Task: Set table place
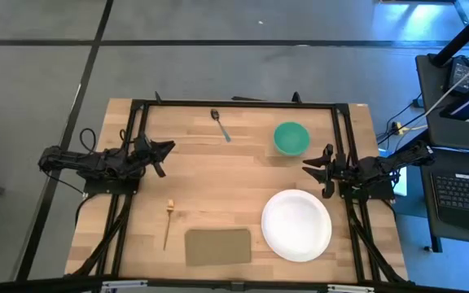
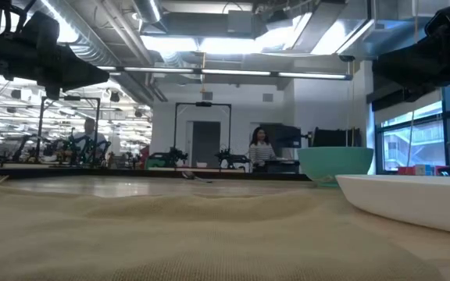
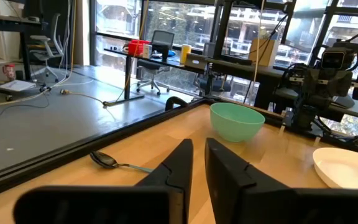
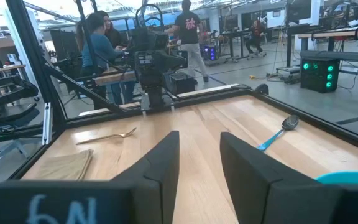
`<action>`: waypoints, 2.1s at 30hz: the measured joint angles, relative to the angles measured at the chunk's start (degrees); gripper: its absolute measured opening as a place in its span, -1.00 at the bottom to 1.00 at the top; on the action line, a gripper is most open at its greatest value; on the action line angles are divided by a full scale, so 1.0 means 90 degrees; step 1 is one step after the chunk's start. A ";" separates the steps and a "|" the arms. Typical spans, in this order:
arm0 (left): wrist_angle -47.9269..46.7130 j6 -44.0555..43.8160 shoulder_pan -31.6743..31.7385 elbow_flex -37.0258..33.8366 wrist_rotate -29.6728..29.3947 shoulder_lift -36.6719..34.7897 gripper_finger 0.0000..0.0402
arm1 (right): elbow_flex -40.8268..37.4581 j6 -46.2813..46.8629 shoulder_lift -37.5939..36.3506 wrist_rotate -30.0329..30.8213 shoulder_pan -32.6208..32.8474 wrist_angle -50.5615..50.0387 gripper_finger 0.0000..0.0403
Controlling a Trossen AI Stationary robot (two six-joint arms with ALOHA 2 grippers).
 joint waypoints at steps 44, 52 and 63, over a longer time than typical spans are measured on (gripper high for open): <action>0.0000 0.0000 0.0000 0.0001 0.0000 -0.0001 -0.76 | 0.4389 0.3436 0.1737 -0.1448 0.0000 -0.2945 -0.49; 0.0000 0.0000 -0.0001 0.0002 0.0000 0.0001 -0.70 | 0.6113 0.5644 0.4636 -0.3240 0.0000 -0.7668 -0.55; 0.1222 -0.1360 -0.0004 -0.0012 0.0575 -0.0001 -0.64 | 0.5343 0.6353 0.6547 -0.3676 0.0000 -0.7656 -0.56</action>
